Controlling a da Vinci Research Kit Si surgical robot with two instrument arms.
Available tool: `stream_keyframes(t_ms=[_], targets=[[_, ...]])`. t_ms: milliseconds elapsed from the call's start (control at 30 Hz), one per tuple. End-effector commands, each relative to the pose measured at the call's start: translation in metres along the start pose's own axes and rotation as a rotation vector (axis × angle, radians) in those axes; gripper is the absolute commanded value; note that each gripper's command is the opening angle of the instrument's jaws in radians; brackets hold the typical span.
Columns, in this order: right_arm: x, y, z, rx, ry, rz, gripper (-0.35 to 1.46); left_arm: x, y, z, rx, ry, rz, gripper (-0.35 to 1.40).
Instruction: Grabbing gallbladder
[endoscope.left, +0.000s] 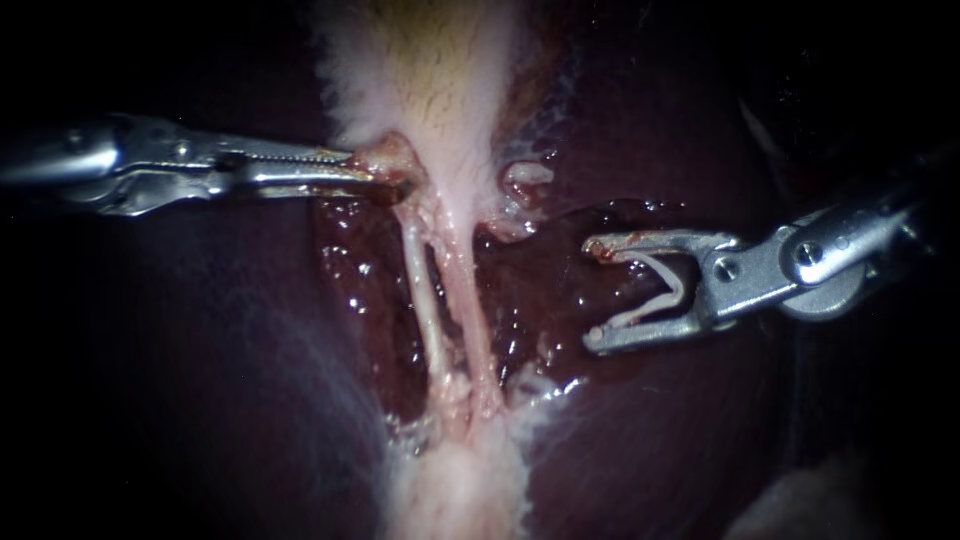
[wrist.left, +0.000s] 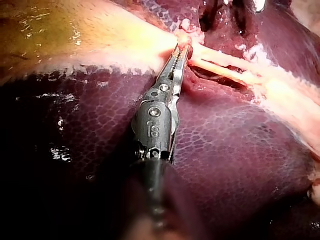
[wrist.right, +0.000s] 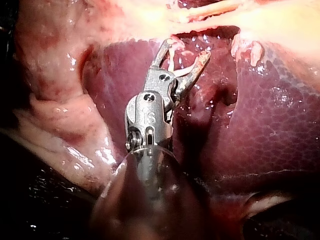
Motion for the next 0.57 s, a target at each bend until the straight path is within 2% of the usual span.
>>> stream_keyframes(t_ms=[33, 100, 233, 567], targets=[[0.0, 0.0, 0.0, 0.0, 0.0, 0.0, 0.5, 0.0008, 0.0, -0.0006, 0.0, 0.009, -0.005, -0.35], [0.0, 0.0, 0.0, 0.0, 0.0, 0.0, 0.5, 0.0019, 0.0002, -0.0016, 0.002, 0.02, -0.013, -0.35], [0.0, 0.0, 0.0, 0.0, 0.0, 0.0, 0.5, 0.0032, 0.0008, -0.0024, 0.005, 0.031, -0.02, -0.35], [0.0, 0.0, 0.0, 0.0, 0.0, 0.012, 0.5, 0.0028, 0.0008, -0.0023, 0.009, 0.03, -0.02, -0.35]])
